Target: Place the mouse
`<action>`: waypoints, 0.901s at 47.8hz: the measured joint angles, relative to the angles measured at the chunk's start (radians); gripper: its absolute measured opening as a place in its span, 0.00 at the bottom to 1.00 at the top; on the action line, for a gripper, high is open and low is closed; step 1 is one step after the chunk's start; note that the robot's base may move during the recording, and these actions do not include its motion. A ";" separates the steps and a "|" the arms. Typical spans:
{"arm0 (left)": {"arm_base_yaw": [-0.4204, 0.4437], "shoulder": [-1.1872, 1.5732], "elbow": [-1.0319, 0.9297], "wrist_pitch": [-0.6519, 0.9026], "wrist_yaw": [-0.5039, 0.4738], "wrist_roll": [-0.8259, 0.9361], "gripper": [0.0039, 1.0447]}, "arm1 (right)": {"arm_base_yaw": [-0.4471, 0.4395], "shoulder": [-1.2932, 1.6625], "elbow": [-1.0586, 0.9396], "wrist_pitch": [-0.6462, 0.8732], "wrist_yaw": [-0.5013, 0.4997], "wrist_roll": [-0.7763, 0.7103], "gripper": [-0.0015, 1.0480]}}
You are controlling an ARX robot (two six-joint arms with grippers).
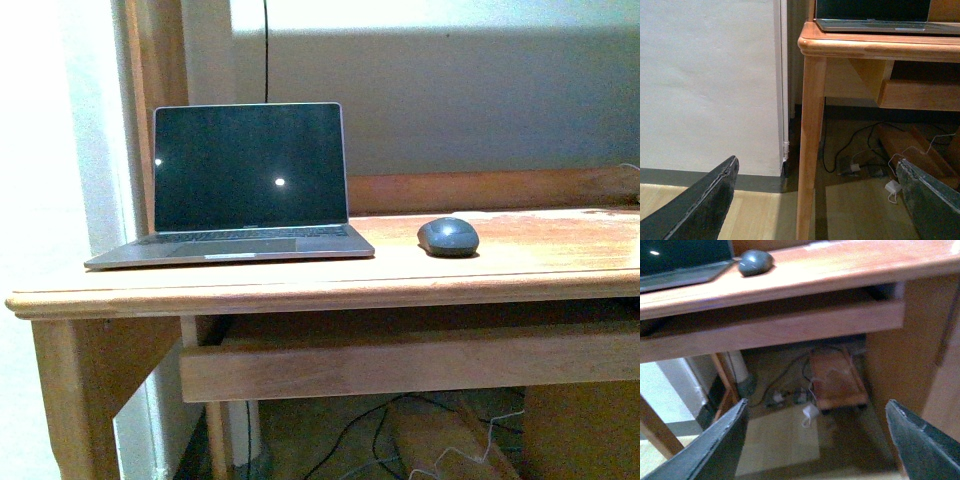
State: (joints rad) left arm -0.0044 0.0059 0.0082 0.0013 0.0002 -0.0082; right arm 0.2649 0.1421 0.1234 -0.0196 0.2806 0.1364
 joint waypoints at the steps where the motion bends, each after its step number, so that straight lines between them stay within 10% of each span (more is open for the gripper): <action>1: 0.000 0.000 0.000 0.000 0.000 0.000 0.93 | -0.014 -0.020 -0.017 0.014 -0.023 -0.017 0.73; 22: 0.000 0.000 0.000 0.000 0.000 0.000 0.93 | -0.257 -0.136 -0.108 0.019 -0.275 -0.129 0.02; 43: 0.000 0.000 0.000 0.000 0.000 0.000 0.93 | -0.261 -0.137 -0.108 0.019 -0.278 -0.133 0.85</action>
State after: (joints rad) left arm -0.0044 0.0055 0.0082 0.0013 0.0002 -0.0078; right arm 0.0040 0.0051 0.0158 -0.0002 0.0029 0.0032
